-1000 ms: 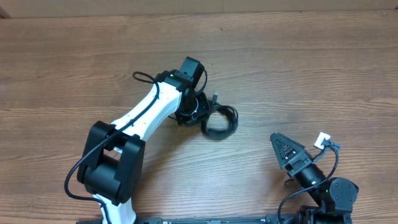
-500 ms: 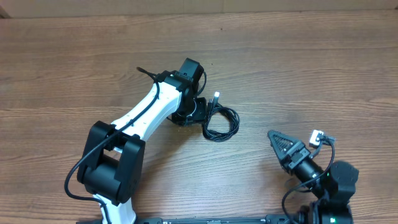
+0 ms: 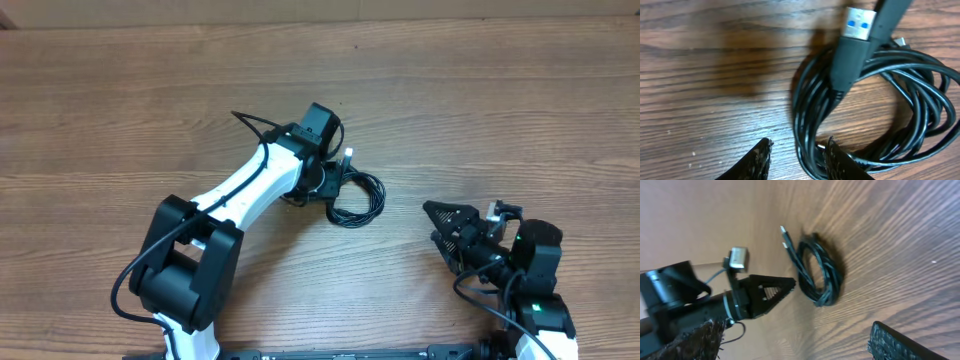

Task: Untangle cables
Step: 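Move the right gripper toward the coil held by the left gripper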

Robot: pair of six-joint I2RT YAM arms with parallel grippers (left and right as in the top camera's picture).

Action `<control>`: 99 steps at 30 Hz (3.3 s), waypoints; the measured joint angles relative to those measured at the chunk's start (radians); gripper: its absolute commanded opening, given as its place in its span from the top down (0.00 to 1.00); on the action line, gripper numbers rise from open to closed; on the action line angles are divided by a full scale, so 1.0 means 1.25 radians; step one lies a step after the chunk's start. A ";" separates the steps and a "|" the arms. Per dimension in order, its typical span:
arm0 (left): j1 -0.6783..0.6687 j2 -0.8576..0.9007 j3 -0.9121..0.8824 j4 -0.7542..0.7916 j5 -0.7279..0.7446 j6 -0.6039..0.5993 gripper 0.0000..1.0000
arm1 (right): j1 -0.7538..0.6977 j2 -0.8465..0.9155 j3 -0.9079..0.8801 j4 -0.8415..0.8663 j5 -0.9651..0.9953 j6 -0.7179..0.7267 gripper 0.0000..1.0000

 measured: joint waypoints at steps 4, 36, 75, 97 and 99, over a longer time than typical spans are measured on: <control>-0.004 0.000 -0.002 0.005 -0.003 0.019 0.67 | 0.000 0.034 0.000 -0.001 0.002 -0.023 0.08; -0.006 -0.003 -0.087 0.132 -0.039 0.026 0.90 | 0.000 0.062 0.000 -0.022 -0.060 -0.043 0.00; -0.008 0.017 -0.083 0.156 -0.036 -0.035 0.96 | 0.022 0.062 0.000 -0.045 -0.053 0.001 0.04; -0.008 -0.225 -0.030 -0.052 -0.056 -0.498 0.96 | 0.407 0.071 0.000 0.234 0.133 0.291 0.25; -0.008 -0.228 -0.030 -0.063 -0.051 -0.510 0.96 | 0.433 0.074 0.001 0.259 0.154 0.317 0.28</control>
